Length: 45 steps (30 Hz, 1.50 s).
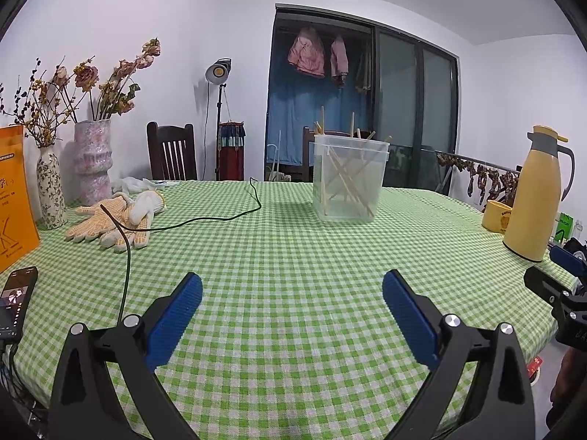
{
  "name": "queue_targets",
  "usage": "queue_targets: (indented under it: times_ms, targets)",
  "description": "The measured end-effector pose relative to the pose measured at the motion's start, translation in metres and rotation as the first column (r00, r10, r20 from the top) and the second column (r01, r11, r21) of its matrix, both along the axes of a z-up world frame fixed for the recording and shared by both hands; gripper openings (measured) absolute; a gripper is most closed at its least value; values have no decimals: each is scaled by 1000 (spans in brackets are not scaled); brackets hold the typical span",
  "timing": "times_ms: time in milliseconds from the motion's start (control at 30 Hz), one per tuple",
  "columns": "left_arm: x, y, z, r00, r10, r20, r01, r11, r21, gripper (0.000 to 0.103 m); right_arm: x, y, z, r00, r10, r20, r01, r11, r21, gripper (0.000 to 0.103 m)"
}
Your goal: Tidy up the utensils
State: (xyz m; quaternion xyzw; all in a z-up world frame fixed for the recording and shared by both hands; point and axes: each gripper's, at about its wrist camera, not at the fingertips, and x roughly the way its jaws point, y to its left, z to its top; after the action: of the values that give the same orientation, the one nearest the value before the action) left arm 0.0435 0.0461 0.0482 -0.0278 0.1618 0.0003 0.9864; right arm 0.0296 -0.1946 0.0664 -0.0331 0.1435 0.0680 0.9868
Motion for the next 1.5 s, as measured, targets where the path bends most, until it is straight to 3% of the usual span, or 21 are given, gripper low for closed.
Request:
queue_targets:
  times_ms: [1500]
  targets:
    - [-1,-3,0,1000,-14,-6,14,1000,16,95,1,3,-2,1000,7,-3,-7,1000,-13,95]
